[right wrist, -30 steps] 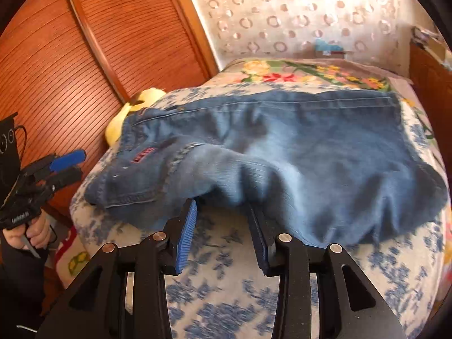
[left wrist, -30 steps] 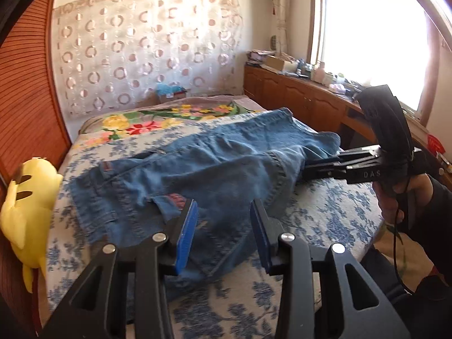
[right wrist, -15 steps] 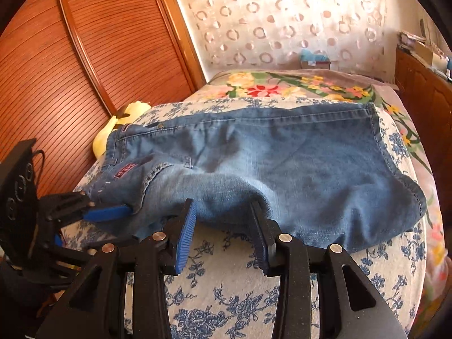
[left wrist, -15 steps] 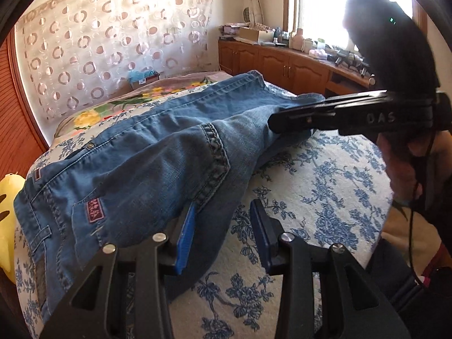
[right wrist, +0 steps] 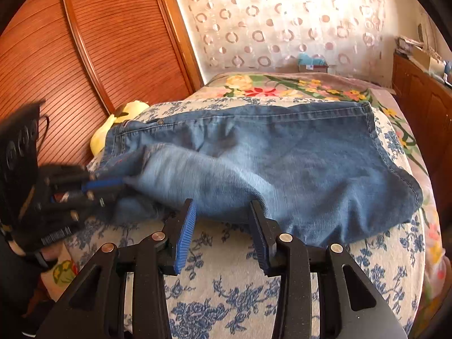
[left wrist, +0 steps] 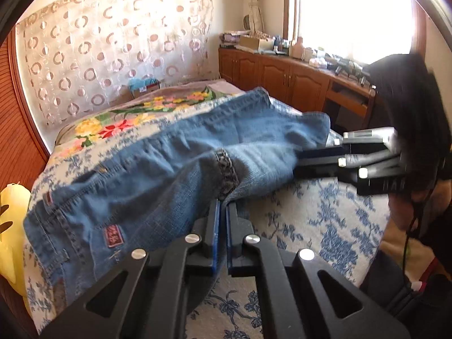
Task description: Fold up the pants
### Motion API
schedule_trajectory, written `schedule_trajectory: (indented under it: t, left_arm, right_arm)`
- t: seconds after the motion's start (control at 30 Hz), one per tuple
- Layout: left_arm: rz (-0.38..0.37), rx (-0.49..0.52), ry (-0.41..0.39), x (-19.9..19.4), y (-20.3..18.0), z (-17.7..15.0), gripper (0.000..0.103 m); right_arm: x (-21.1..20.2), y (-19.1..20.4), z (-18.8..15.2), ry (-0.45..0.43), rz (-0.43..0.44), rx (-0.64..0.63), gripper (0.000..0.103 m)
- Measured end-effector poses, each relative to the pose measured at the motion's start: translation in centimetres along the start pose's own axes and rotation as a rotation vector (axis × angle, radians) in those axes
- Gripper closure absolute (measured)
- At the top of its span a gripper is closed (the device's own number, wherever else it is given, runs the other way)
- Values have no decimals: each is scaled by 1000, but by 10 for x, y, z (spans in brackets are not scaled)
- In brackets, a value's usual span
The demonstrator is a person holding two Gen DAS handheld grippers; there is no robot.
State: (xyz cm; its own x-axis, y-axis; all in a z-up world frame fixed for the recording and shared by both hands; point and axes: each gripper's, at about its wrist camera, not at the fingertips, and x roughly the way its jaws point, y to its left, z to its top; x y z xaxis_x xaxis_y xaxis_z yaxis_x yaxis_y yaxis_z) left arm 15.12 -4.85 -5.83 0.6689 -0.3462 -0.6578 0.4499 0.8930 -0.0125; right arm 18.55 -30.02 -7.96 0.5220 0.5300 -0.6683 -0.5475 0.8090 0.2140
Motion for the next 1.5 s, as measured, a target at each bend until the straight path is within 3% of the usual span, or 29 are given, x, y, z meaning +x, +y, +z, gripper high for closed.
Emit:
schedule_trajectory:
  t: [0.33,0.43,0.6,0.83,1.27,1.5]
  left_arm:
    - [10,-28,-38,-18,16,14,103]
    - [13,-30,-35,-19,19,13,103]
    - [11,-39,-2,-11,23,8,103]
    - [-6,-66,29,2,29,1,103]
    - [2,-89,22,3,40,11,103]
    - [2,-86,22,2,40,12,103]
  right_arm:
    - [20,3,-15,48,-25,-27,64]
    - [21,-2,-6,23,-57,-29,64]
    - [9,-16,27,-100,-121,-1,64]
    - [20,-19,37,-80,-147,8,64]
    - [8,7,-8,-38,-44,-15,64]
    - [29,23,-10,-3,-4,-56,64]
